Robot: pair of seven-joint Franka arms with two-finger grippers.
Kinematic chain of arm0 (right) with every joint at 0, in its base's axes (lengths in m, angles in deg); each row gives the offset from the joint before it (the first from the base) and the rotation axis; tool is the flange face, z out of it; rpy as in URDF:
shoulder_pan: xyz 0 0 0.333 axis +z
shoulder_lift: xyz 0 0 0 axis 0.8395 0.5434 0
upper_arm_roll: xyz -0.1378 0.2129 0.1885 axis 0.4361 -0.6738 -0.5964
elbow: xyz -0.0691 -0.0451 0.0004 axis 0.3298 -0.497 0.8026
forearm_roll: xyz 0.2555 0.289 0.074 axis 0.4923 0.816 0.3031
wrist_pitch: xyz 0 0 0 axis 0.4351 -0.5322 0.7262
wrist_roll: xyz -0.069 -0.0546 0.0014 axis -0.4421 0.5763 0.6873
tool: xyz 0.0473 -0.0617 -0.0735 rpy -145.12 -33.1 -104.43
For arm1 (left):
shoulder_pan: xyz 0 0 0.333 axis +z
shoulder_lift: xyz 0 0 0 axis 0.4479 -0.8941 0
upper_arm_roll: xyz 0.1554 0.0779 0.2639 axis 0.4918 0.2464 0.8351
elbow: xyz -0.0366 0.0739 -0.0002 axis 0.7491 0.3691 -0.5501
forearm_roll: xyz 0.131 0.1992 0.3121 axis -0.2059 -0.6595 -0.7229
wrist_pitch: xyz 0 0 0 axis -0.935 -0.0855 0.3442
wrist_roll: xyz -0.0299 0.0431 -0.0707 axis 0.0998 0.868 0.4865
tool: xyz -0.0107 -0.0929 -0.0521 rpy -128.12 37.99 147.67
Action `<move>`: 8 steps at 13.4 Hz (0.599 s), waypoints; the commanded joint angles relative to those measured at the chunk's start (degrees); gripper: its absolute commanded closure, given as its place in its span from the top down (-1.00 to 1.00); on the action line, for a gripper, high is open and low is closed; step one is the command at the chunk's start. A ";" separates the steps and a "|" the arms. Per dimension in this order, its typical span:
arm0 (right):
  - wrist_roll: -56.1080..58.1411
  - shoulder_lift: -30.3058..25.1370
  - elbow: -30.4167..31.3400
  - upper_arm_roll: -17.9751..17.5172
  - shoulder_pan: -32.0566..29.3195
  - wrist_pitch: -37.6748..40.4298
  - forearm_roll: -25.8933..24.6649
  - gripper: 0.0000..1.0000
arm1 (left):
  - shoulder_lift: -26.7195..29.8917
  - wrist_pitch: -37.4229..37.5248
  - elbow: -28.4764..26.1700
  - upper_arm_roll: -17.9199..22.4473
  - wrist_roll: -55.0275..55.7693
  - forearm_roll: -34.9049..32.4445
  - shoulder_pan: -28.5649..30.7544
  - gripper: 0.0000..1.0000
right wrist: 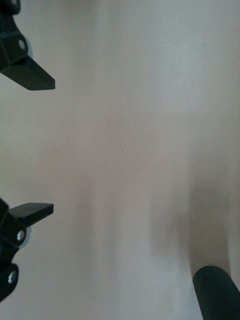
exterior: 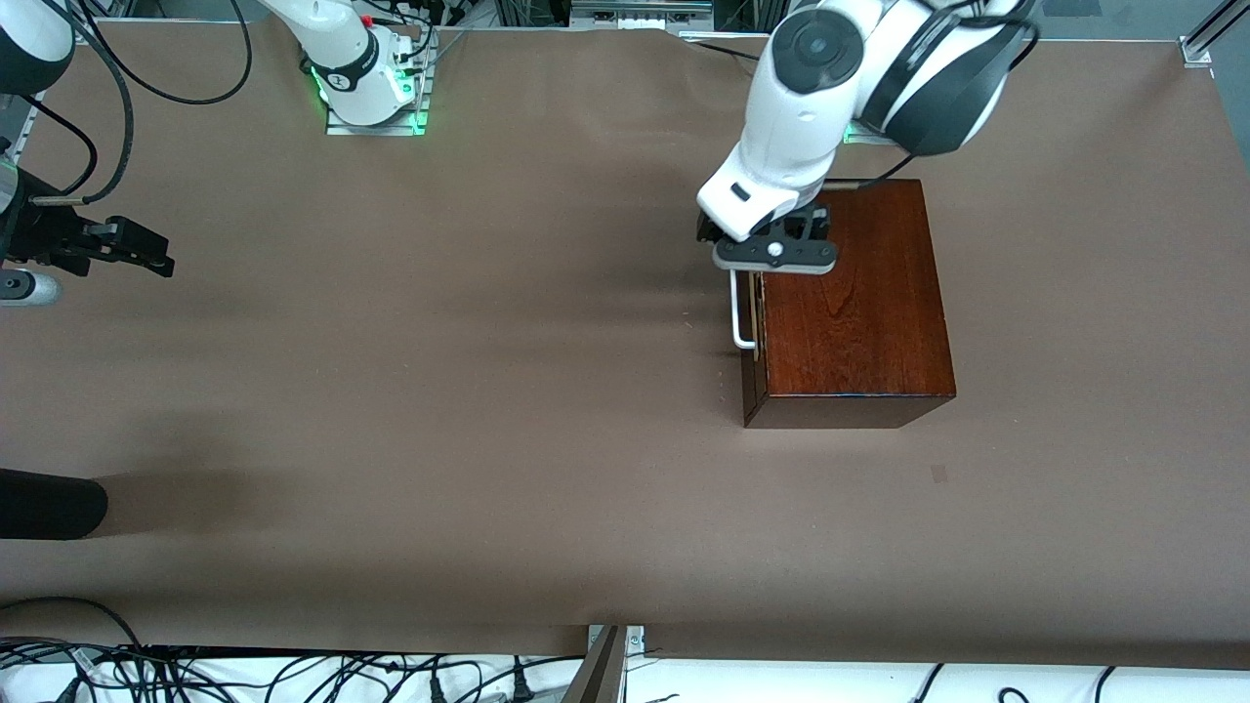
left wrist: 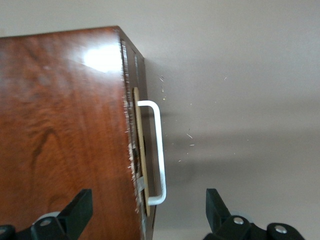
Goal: Open drawer, take yellow block, close drawer
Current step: 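Move the left gripper to the white drawer handle of the box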
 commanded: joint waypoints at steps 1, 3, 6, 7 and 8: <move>-0.73 0.27 -0.77 -0.47 -0.33 0.25 0.67 1.00 | -2.56 -2.32 -1.21 -0.09 0.92 -3.90 -1.89 1.00; -0.73 0.36 -0.77 -0.47 -0.33 0.16 0.67 1.00 | -4.68 -2.41 -1.12 -0.09 4.94 -6.19 -3.74 1.00; -0.73 0.71 -0.77 -0.47 -0.33 0.16 0.67 1.00 | -8.10 -4.42 -1.12 -0.09 11.63 -10.50 -7.34 1.00; -0.73 0.71 -0.77 -0.47 -0.33 0.16 0.67 1.00 | -9.51 -5.74 -1.12 0.00 13.21 -11.20 -8.05 1.00; -0.73 0.71 -0.77 -0.47 -0.33 0.16 0.67 1.00 | -10.83 -6.79 -1.21 0.00 14.88 -12.78 -9.19 1.00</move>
